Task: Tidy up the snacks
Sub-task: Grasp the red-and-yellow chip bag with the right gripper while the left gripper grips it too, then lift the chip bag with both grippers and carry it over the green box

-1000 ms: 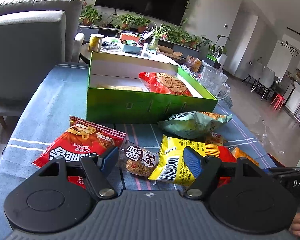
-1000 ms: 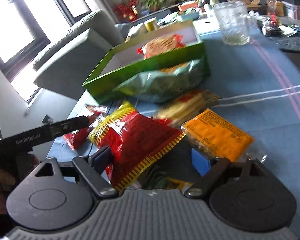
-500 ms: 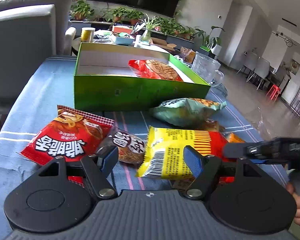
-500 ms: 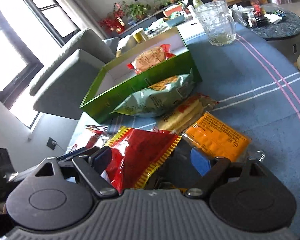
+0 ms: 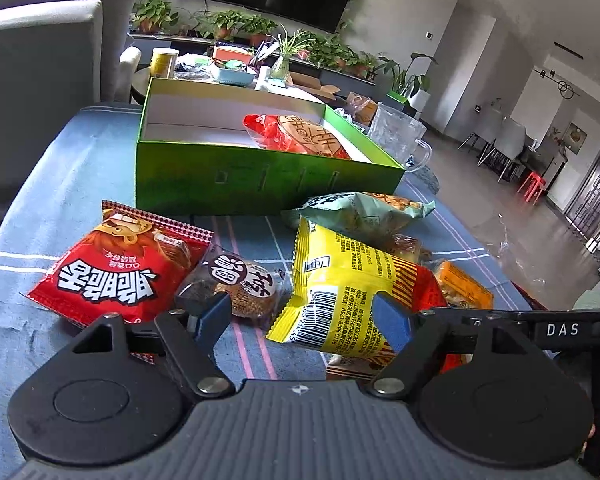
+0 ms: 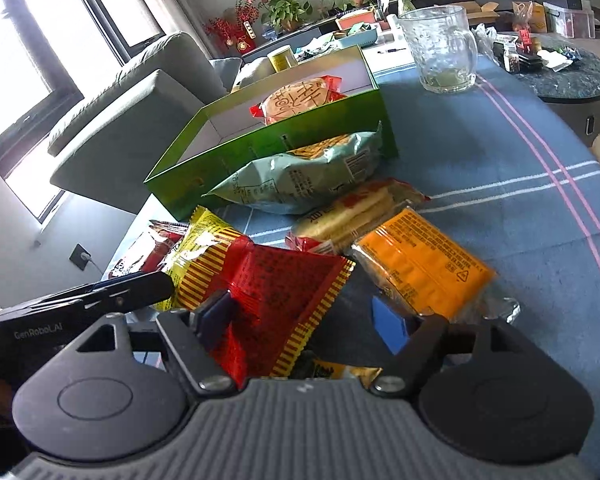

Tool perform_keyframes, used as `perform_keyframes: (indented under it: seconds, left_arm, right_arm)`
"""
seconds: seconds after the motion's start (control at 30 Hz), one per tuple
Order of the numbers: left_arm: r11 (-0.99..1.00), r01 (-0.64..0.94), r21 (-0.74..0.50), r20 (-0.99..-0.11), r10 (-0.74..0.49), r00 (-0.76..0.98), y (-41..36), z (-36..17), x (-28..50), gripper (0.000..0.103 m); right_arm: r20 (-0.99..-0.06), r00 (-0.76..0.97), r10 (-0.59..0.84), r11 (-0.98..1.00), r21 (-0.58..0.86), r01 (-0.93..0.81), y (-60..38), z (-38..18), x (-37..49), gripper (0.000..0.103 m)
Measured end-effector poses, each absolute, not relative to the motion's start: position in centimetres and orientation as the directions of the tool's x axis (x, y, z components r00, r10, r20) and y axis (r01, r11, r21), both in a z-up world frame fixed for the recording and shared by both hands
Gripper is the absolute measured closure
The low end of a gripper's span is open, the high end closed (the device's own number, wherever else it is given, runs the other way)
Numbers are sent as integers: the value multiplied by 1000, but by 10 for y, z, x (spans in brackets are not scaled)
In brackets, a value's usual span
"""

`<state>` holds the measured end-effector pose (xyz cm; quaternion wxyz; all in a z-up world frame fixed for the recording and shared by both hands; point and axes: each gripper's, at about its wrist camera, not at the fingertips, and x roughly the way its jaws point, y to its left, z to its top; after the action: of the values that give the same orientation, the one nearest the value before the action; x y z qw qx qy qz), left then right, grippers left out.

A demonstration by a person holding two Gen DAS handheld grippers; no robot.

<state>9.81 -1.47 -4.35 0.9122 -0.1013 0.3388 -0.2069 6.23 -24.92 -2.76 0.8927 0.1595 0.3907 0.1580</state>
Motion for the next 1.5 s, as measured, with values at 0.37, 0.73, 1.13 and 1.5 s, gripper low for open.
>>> perform_keyframes:
  seconds: [0.37,0.73,1.13,1.5]
  left_arm:
    - [856,408,-317,-582,-515,630,-36,-47,97,31]
    - [856,427,-291,-574,-513,638,-36,-43,87,37]
    - [874,406,-266,-563,-483,671,-34,-34,81,38]
    - [883,396,-254,-460,-470,754,-19,13,95,37]
  right_arm:
    - [-636,641,429,884,442,-154,-252,-30,61,22]
    - [-615,614,495,834,534,-138,-253,-28,62,34]
    - [-611,581,538,791,604,-99,-248,-29,67,31]
    - [-519,648,558,788,576,-217,-235,24,83,31]
